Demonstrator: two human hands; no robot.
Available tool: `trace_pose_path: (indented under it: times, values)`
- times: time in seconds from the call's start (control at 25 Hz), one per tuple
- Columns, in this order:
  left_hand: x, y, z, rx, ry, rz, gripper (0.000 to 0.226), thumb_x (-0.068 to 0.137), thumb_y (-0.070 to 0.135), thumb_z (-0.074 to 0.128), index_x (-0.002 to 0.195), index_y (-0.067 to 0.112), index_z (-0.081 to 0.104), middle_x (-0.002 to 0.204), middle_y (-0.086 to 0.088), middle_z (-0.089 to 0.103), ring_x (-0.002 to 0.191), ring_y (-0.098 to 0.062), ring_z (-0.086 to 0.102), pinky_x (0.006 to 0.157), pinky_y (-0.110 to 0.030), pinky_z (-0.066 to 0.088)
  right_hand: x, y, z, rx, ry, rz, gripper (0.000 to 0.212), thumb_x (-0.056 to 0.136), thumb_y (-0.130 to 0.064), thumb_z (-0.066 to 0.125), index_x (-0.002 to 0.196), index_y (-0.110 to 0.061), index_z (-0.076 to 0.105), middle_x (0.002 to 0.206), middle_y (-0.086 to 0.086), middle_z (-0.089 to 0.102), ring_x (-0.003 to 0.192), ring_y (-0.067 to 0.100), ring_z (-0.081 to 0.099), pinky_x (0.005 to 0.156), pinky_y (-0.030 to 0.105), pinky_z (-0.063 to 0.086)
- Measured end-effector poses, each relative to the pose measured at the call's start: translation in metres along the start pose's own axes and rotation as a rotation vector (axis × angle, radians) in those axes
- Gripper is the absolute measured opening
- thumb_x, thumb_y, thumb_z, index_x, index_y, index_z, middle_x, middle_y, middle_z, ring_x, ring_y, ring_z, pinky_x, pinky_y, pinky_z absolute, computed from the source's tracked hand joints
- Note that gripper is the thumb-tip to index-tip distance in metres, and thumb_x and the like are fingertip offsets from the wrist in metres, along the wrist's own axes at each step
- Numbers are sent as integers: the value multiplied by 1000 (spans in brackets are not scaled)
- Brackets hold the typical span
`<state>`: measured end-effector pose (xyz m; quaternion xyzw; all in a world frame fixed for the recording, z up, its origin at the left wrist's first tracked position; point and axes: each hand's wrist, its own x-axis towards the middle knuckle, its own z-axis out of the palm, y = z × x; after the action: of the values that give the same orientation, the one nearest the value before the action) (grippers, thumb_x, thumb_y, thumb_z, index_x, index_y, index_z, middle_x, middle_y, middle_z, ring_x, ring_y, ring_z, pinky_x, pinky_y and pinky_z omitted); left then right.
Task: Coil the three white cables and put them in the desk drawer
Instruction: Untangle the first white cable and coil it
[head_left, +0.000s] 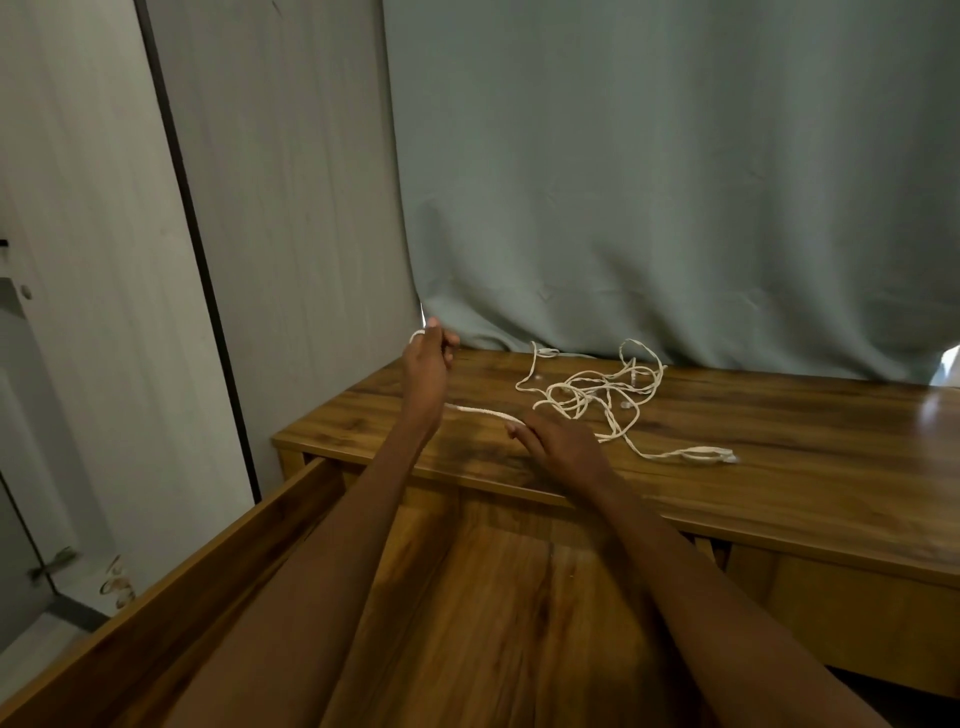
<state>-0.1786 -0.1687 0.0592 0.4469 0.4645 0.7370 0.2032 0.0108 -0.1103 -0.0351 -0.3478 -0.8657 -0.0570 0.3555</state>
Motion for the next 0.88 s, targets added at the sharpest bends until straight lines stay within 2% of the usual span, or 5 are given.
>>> trace_pose_path:
  times: [0.2,0.32,0.52,0.64,0.88]
  values:
    - [-15,-35,-15,722,-370,28,69,105,51,30,61,12,65,61,-2,62,66,-17,61,77,-37,48,7,3,-21,-146,149,-146,30,102,-46,47,90,-22,59,74,-1,65,61,23,60,52,29,30]
    - [-28,-31,-7,784,-650,-165,91,94,76,14,51,9,59,49,-3,56,48,-14,52,63,-30,42,19,15,-17,-145,174,-157,42,103,-51,34,94,-19,59,84,2,66,70,24,62,53,33,40]
    - [-28,-21,-2,-111,-924,-584,73,92,78,27,57,14,36,43,1,30,44,-14,29,48,-27,30,26,29,-11,130,121,-42,45,106,-47,33,123,-19,64,118,3,67,109,21,61,91,38,49]
    - [-35,-9,3,-686,-917,-574,56,103,50,40,59,16,38,43,2,33,45,-14,33,50,-28,33,27,28,-9,263,47,75,33,107,-37,43,123,-18,65,104,0,70,94,18,62,79,31,42]
    - [-27,28,26,-1063,-286,-261,46,104,30,38,60,18,44,48,3,40,49,-15,40,56,-29,37,3,30,2,209,-88,91,28,106,-45,42,104,-30,64,83,-15,62,79,12,58,68,32,39]
